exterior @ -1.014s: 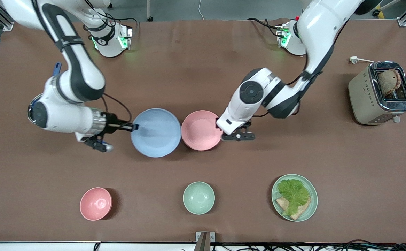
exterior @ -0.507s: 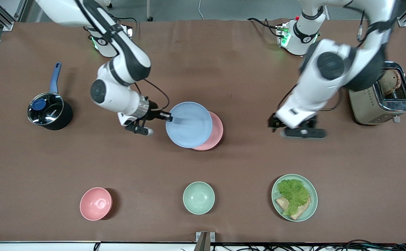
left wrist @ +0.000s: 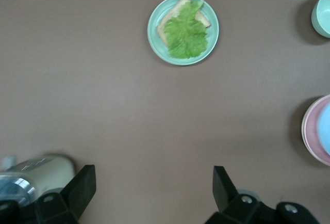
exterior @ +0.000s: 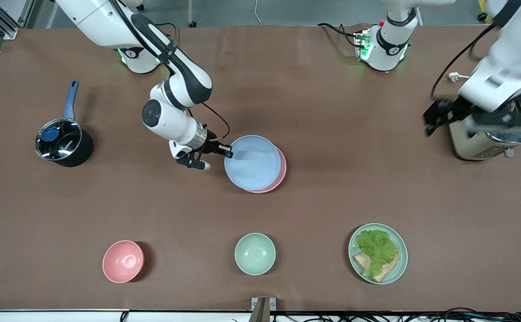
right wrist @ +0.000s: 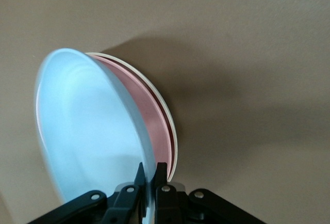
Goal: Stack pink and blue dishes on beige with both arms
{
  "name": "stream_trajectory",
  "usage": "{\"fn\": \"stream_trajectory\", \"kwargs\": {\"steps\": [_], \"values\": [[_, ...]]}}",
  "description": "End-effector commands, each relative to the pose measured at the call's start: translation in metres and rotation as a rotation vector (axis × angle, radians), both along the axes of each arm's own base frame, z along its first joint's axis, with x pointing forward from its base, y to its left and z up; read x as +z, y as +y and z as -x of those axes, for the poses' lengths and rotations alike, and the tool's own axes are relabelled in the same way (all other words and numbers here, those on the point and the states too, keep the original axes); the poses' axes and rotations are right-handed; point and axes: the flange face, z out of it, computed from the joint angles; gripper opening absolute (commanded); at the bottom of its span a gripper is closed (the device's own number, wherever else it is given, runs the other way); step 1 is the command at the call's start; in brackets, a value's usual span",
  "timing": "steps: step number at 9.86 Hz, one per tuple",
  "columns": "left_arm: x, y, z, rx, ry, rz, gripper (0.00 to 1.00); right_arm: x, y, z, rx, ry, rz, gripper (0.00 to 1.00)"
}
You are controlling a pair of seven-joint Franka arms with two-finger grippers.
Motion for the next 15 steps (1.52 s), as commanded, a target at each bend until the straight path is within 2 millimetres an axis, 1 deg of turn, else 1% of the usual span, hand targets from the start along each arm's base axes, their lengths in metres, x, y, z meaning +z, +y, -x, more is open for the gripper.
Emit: {"fn": "stream_trajectory", "kwargs": {"steps": [1,2,3,4,5,6,7,8,9,10,11,12,13,14,15], "values": [[0.032,0.000,0.001,-0.003,0.059,0.034,1.00,0.001,-0.003,0.000,-0.014,-0.007,0.000,0.75],[0.044,0.012,0.005,0.012,0.080,0.052,1.00,0.006,-0.005,-0.001,-0.011,-0.013,0.001,1.00],[0.043,0.013,0.011,-0.005,0.108,0.061,1.00,0.029,-0.009,-0.004,-0.004,-0.031,0.003,1.00],[0.038,0.014,0.008,0.014,0.122,0.051,1.00,0.062,-0.025,-0.007,0.029,-0.005,0.033,1.00],[0.033,0.015,0.002,0.008,0.119,0.039,1.00,0.106,-0.064,-0.015,0.060,-0.007,0.116,1.00],[0.027,0.014,-0.004,0.013,0.125,0.022,1.00,0.149,-0.108,-0.017,0.118,-0.018,0.272,1.00],[0.019,0.015,-0.010,0.004,0.141,0.021,1.00,0.188,-0.138,-0.025,0.153,-0.037,0.407,1.00],[0.023,0.015,-0.018,0.008,0.127,0.023,1.00,0.225,-0.175,-0.041,0.131,-0.040,0.492,1.00],[0.025,0.015,-0.020,0.011,0.122,0.023,1.00,0.263,-0.207,-0.056,0.088,-0.032,0.510,1.00],[0.023,0.016,-0.021,0.024,0.125,0.023,1.00,0.303,-0.245,-0.065,0.054,-0.020,0.514,1.00],[0.023,0.018,-0.021,0.028,0.125,0.026,1.00,0.335,-0.278,-0.068,0.019,-0.016,0.515,1.00],[0.024,0.020,-0.020,0.033,0.127,0.024,1.00,0.367,-0.304,-0.067,0.007,-0.038,0.501,1.00],[0.024,0.020,-0.020,0.034,0.128,0.026,1.00,0.391,-0.327,-0.064,0.018,-0.056,0.499,1.00],[0.024,0.020,-0.018,0.034,0.129,0.033,1.00,0.401,-0.346,-0.060,0.054,-0.044,0.487,1.00],[0.026,0.019,-0.016,0.033,0.128,0.033,1.00,0.413,-0.352,-0.055,0.068,-0.037,0.478,1.00]]}}
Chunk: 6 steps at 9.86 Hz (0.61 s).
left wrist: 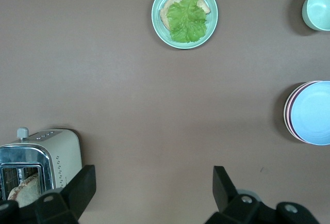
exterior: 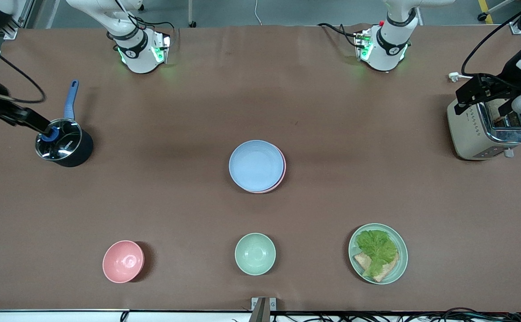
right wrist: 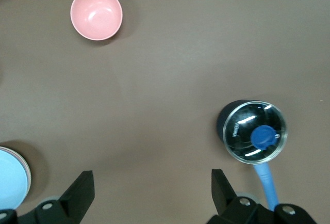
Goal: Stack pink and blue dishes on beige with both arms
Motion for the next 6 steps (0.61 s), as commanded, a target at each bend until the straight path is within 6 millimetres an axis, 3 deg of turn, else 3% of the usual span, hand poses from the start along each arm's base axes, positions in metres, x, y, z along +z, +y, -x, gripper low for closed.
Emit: {"fn": "stream_trajectory", "kwargs": {"steps": [1,3,4,6], "values": [[-0.009,0.000,0.004,0.008,0.039,-0.012,1.00,0.012,-0.005,0.002,0.059,0.026,-0.012,1.00],[-0.010,-0.002,0.008,0.033,0.040,-0.017,1.00,0.014,-0.011,0.007,0.093,0.051,-0.014,1.00],[-0.009,-0.003,0.009,0.032,0.038,-0.020,1.00,0.029,-0.014,0.018,0.087,0.032,-0.015,1.00],[-0.009,-0.004,0.009,0.031,0.039,-0.021,1.00,0.031,-0.023,0.019,0.077,0.031,-0.015,1.00]]}}
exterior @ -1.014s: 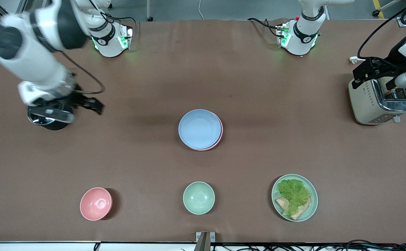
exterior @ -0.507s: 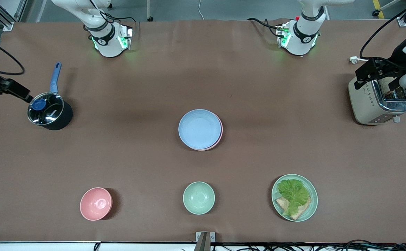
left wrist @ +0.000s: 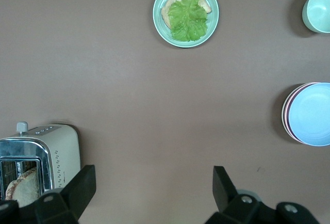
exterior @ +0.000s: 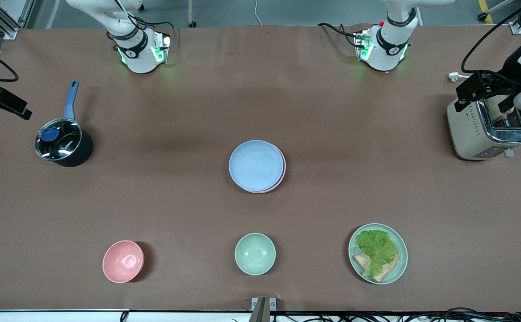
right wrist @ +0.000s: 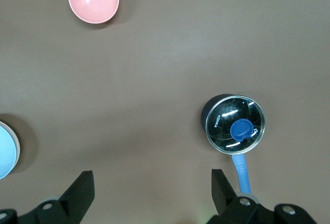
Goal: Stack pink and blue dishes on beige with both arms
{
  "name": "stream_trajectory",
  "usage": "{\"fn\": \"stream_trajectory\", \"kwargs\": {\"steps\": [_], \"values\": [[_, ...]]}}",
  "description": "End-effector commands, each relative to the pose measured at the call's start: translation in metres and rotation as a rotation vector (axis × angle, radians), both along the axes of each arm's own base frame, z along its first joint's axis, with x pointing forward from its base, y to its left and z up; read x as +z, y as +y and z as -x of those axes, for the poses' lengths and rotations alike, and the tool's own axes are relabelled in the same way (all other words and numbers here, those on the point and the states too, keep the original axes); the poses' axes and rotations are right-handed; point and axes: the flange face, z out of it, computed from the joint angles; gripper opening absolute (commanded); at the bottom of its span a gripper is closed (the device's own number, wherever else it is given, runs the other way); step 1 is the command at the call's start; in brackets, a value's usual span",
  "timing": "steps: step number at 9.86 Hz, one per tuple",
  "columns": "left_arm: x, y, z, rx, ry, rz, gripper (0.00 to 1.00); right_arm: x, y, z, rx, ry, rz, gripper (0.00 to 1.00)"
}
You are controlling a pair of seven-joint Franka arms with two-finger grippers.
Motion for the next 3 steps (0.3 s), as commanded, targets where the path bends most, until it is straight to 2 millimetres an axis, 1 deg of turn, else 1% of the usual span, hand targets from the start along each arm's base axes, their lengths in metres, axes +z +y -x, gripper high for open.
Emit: {"fn": "stream_trajectory", "kwargs": {"steps": [1,3], "values": [[-0.0141,-0.0005,0.0036,0.009,0.037,-0.022,1.00,0.0090,-0.0075,0.0055,0.024,-0.005,-0.012,1.00],[-0.0141,-0.0002,0.0036,0.010,0.037,-0.025,1.00,0.0093,-0.0166,0.0067,0.064,-0.001,-0.012,1.00]]}}
